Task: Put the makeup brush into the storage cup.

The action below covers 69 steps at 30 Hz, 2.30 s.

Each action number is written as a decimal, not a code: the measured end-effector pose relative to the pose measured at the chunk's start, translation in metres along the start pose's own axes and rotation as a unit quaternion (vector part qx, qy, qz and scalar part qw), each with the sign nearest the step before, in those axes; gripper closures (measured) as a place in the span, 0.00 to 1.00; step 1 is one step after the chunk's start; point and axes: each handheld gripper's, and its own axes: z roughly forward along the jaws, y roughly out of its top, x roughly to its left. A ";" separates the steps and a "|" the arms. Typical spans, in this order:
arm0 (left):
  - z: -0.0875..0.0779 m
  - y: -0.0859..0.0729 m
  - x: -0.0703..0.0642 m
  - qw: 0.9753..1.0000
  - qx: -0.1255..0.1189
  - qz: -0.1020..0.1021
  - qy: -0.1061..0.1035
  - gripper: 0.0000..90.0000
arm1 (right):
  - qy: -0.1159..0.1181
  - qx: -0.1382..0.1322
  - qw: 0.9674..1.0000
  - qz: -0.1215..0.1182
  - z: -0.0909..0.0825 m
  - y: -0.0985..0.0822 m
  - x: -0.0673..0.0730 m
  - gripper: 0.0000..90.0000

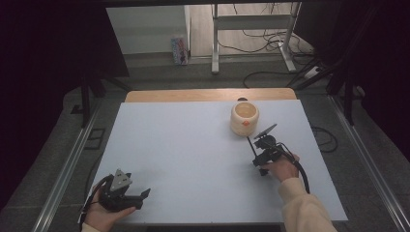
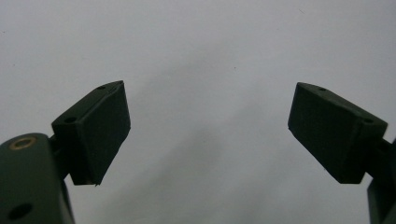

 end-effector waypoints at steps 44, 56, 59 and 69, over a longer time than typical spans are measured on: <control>-0.001 -0.001 0.001 1.000 0.001 0.000 0.006 0.16 | 0.015 -0.003 0.996 -0.089 -0.025 -0.005 0.015 0.96; 0.000 -0.001 0.000 1.000 0.001 -0.001 0.011 0.16 | 0.040 -0.038 0.992 -0.117 -0.036 -0.014 0.022 0.96; -0.001 -0.001 0.000 1.000 0.000 0.000 0.012 0.16 | 0.046 -0.041 0.990 -0.124 -0.035 -0.014 0.024 0.96; 0.000 0.001 0.001 1.000 -0.003 -0.003 0.011 0.17 | 0.062 -0.063 0.986 -0.140 -0.043 -0.015 0.031 0.96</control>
